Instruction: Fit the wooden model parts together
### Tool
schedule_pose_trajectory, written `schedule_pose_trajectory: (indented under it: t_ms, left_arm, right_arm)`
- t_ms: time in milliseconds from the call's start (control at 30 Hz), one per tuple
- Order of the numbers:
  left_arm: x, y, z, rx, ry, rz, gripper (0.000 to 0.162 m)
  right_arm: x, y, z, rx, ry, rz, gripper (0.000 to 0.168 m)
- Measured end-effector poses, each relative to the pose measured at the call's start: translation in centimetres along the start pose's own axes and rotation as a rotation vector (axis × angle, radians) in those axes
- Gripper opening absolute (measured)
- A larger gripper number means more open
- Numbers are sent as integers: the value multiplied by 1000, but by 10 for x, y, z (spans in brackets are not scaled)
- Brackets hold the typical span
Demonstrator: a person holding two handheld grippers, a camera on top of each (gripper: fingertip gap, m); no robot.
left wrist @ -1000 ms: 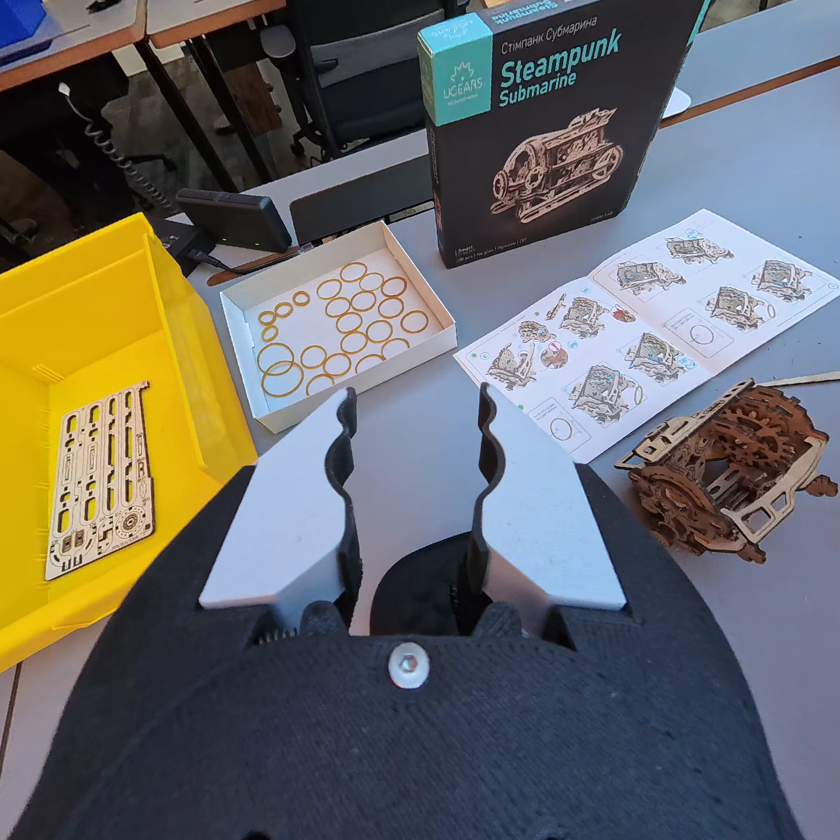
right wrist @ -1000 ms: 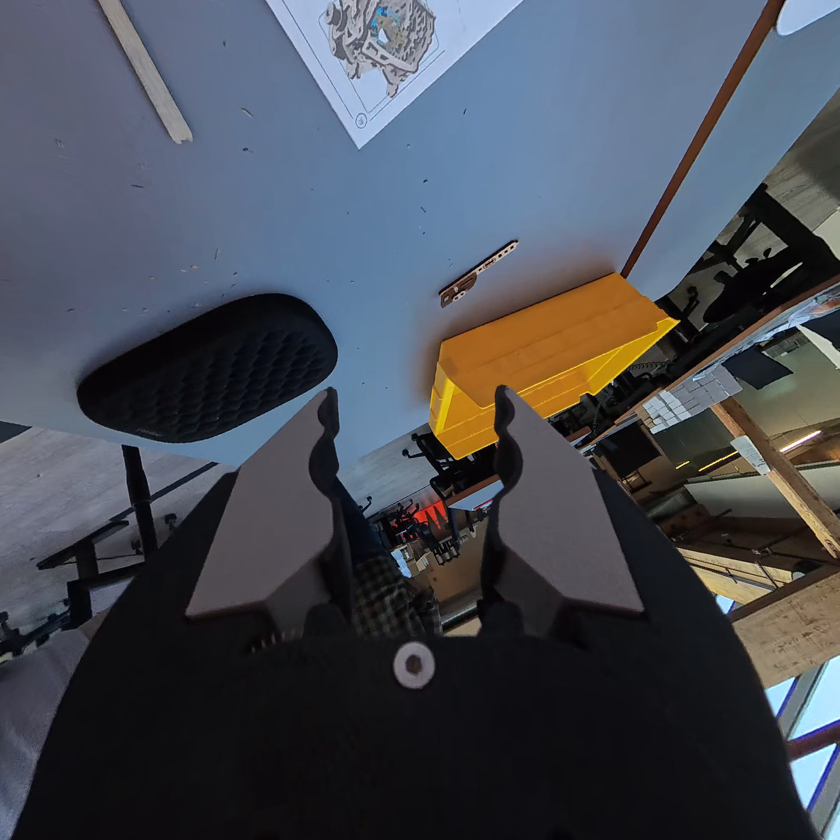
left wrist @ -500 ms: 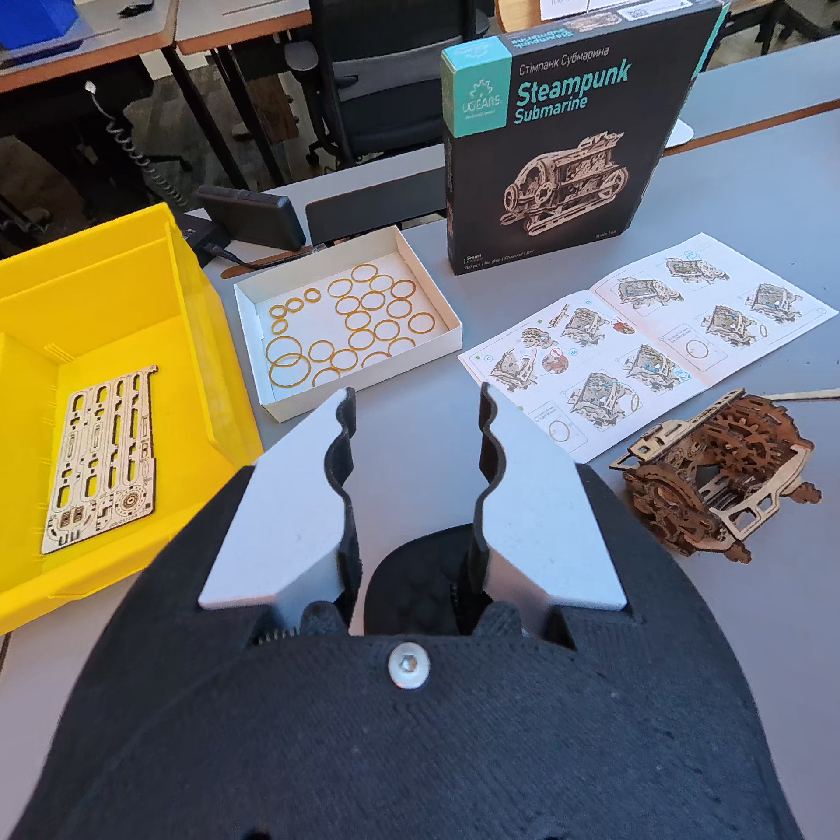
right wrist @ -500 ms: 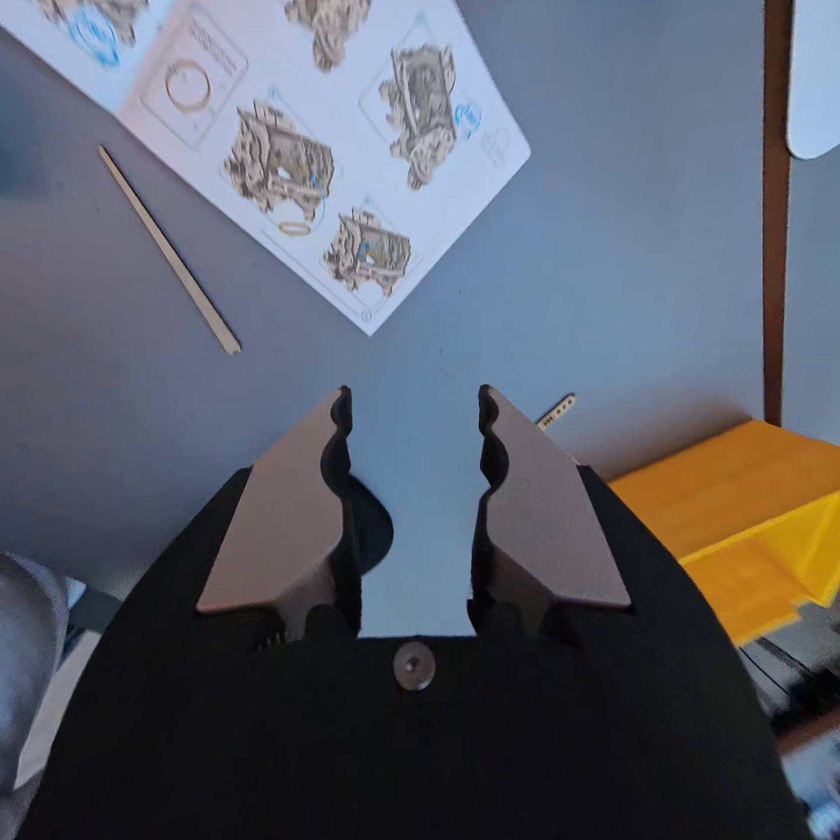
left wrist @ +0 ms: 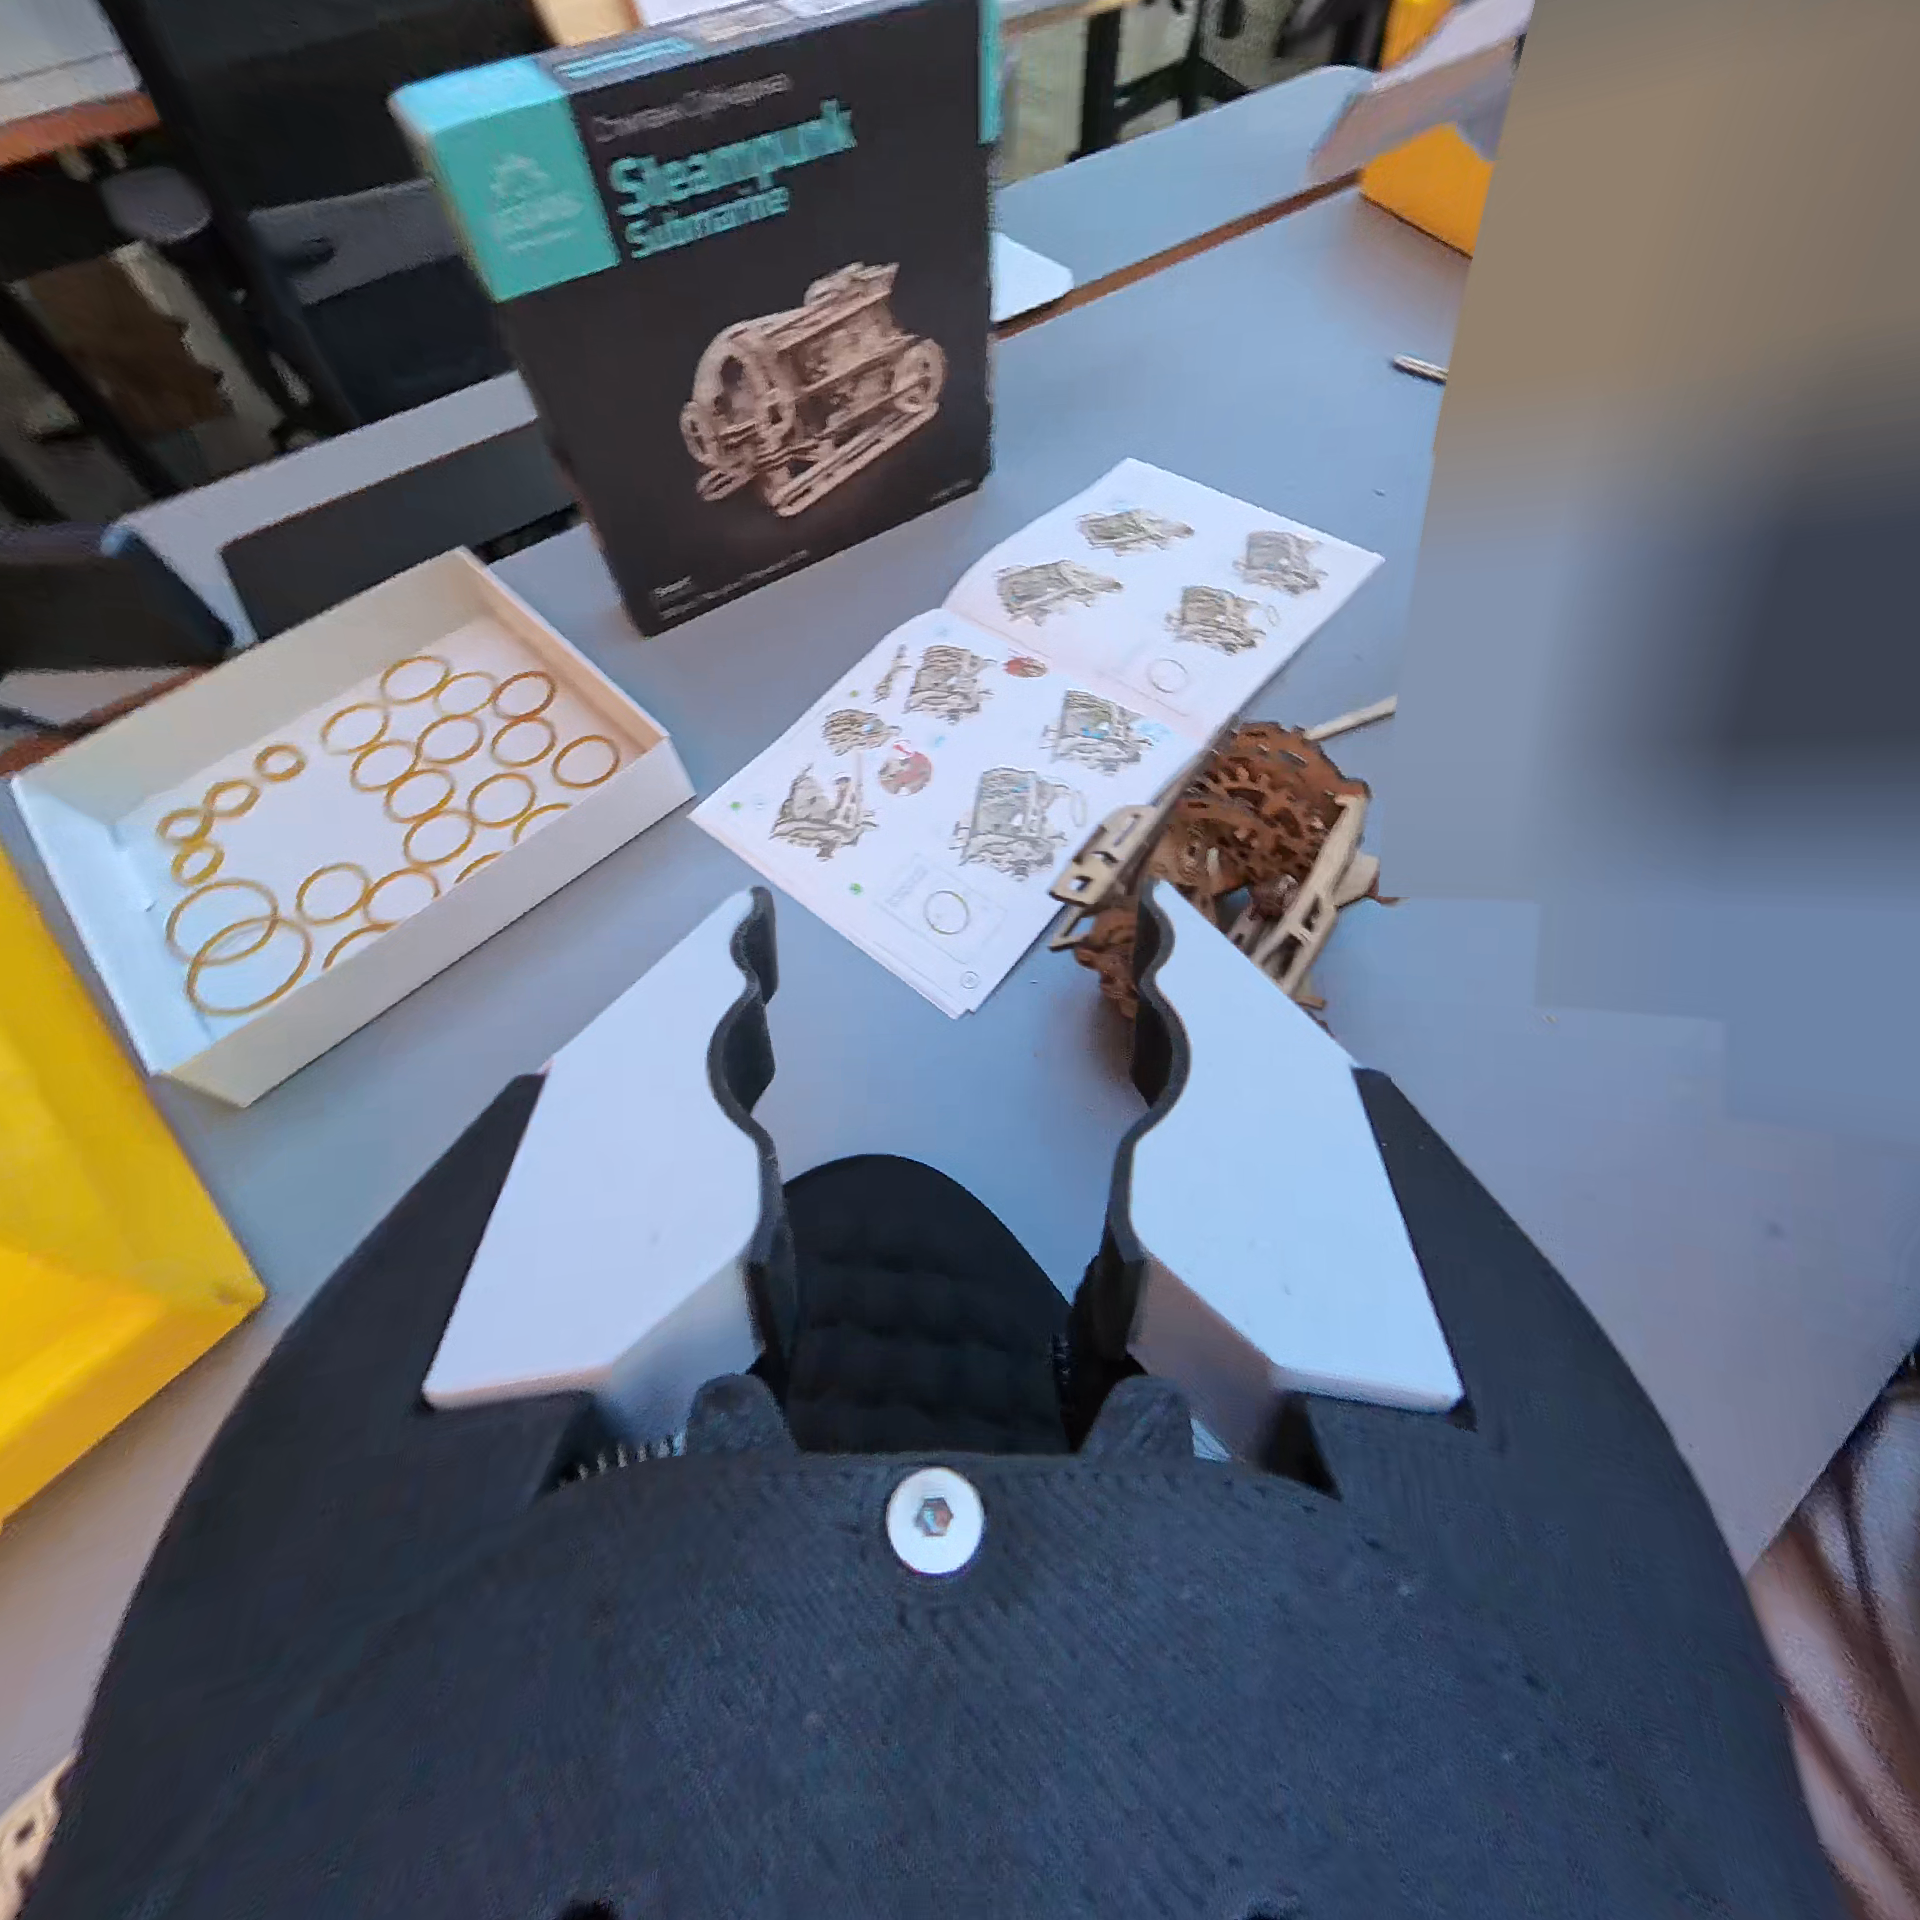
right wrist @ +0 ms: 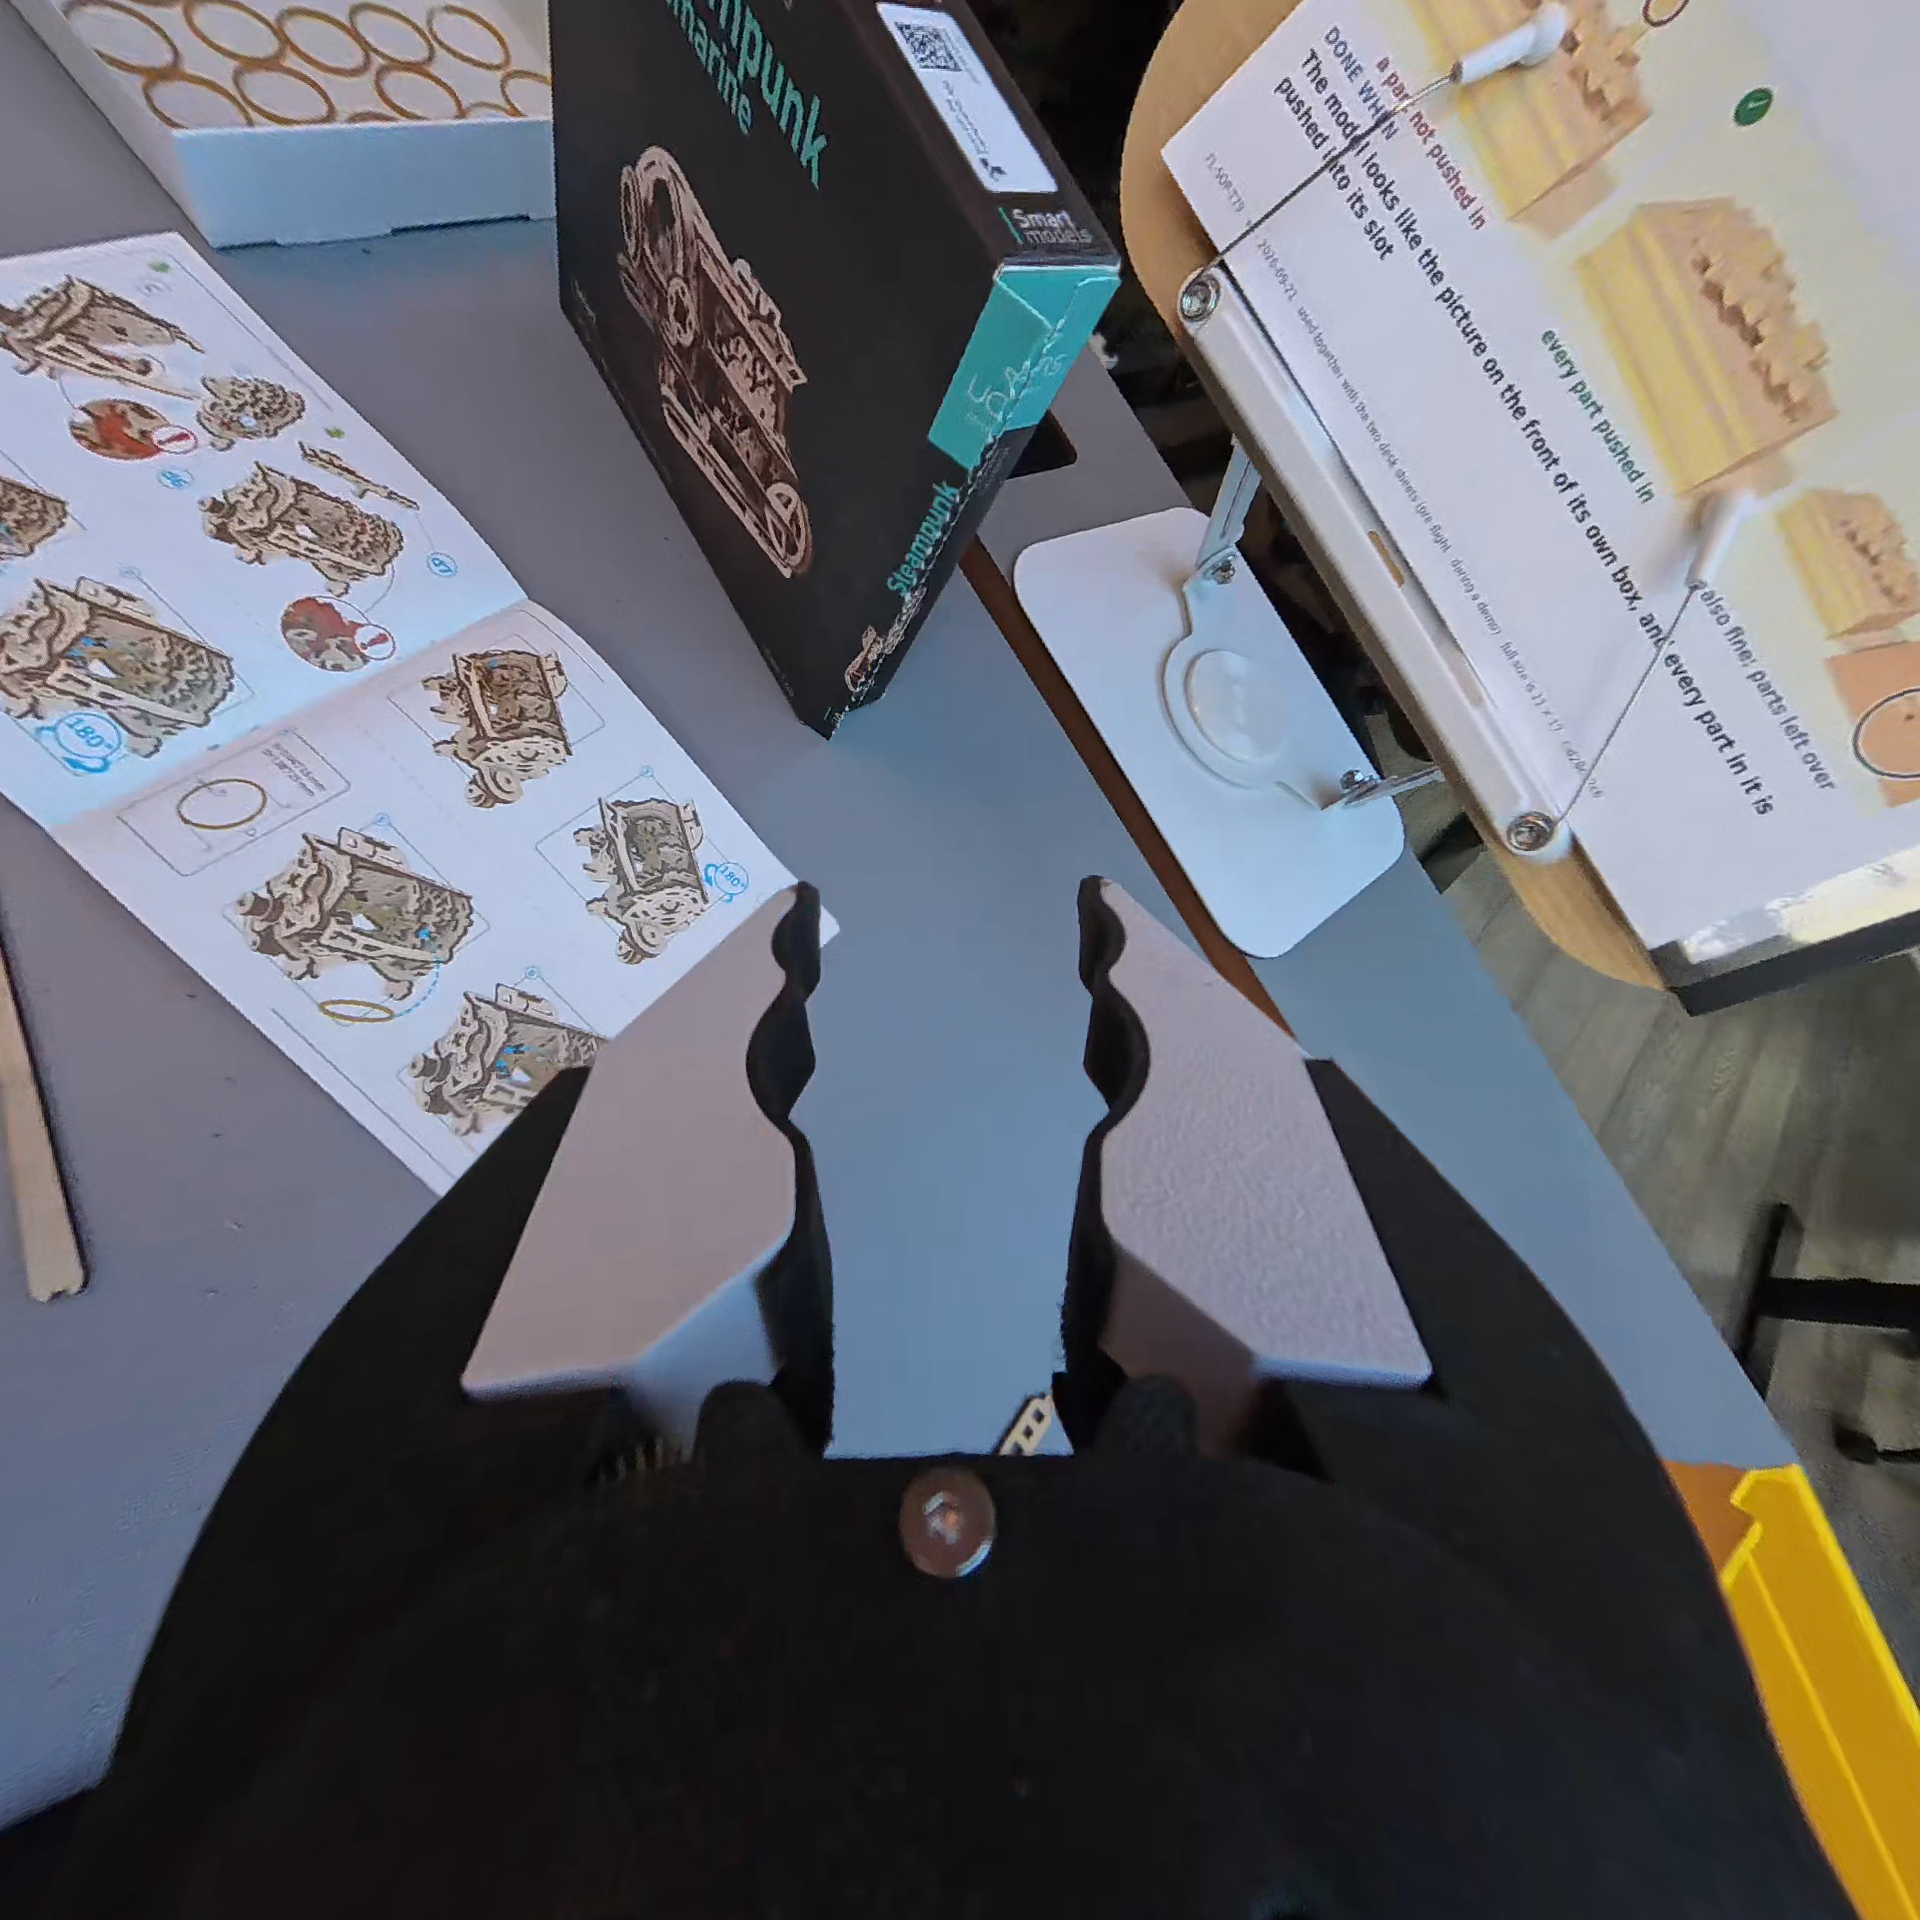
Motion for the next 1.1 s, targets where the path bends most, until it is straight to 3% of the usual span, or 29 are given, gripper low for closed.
schedule_pose_trajectory:
  t_ms: [33, 200, 333, 500, 667, 900, 1100]
  left_arm:
    - [8, 2, -3, 9, 53, -13, 67]
    - [39, 14, -15, 7, 233, -84, 65]
    - [46, 27, -21, -41, 300, -99, 69]
    - [49, 37, -22, -44, 304, -127, 68]
    - [44, 33, -23, -32, 263, -133, 68]
    - [33, 25, -25, -38, 240, -97, 68]
    - [19, 12, -20, -11, 213, -53, 67]
  right_arm:
    - [-2, 1, 1, 6, -1, 7, 50]
    - [-1, -5, 6, 49, 15, 6, 50]
    - [12, -23, 14, 169, 92, -18, 65]
    - [36, -56, 25, 418, 235, -86, 84]
    - [55, -76, 23, 534, 232, -206, 100]
    - [64, -88, 20, 590, 206, -252, 118]
    - [68, -91, 17, 598, 225, -215, 121]
Point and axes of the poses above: each gripper's, where its closed fingertips meet, y out along the fingers, z out of its top, x = y × z across the jaws, the point moved 4 cm from there along -y, back along the fingers, and after that the axes turned 9 degrees about -x, right-handed, at the moved point
